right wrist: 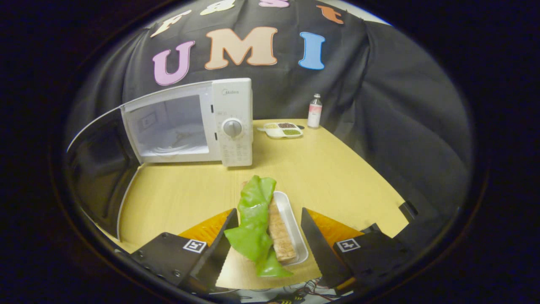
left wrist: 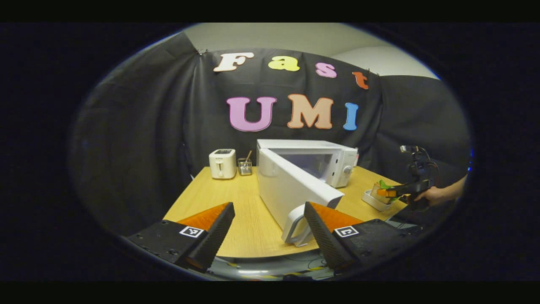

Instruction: Open the microwave oven with the left hand, put the food in, and close the microwave oven.

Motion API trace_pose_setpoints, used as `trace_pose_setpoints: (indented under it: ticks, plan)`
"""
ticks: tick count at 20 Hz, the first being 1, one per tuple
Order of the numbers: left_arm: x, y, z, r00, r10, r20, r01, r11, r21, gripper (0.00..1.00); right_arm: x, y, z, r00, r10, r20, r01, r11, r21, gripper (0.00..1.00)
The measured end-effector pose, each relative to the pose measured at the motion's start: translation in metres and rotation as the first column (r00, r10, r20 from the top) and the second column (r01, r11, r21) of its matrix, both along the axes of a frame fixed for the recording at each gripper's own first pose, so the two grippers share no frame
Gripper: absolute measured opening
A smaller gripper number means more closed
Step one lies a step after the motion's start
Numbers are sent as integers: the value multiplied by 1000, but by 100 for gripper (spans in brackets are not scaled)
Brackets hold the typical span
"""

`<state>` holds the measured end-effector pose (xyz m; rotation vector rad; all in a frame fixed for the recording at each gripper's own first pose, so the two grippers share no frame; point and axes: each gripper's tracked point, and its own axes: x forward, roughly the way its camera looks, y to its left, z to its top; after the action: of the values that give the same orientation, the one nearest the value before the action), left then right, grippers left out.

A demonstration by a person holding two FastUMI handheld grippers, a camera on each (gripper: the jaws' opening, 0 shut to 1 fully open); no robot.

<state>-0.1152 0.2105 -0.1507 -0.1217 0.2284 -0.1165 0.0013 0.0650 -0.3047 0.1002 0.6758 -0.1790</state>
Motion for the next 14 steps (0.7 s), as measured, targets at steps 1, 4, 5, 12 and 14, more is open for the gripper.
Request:
trace_pose_setpoints:
  ticks: [1,4,5,12,14]
  plan:
    - [2,-3,7,1000,-14,14,14,1000,7,96,3,0,-5,1000,5,-8,-5,1000,-3,91]
    - [5,1,19,998,-31,52,26,996,90,96,1,4,-16,999,13,-53,-12,1000,3,73]
    - [6,3,23,998,-29,59,23,994,102,96,-1,7,-19,997,16,-71,-15,1000,7,62]
    - [7,5,28,997,-8,79,2,997,74,98,0,2,-5,998,25,-55,-26,1000,-16,53]
    - [8,7,28,996,-3,84,-3,997,71,98,2,1,6,999,19,-33,-19,1000,5,52]
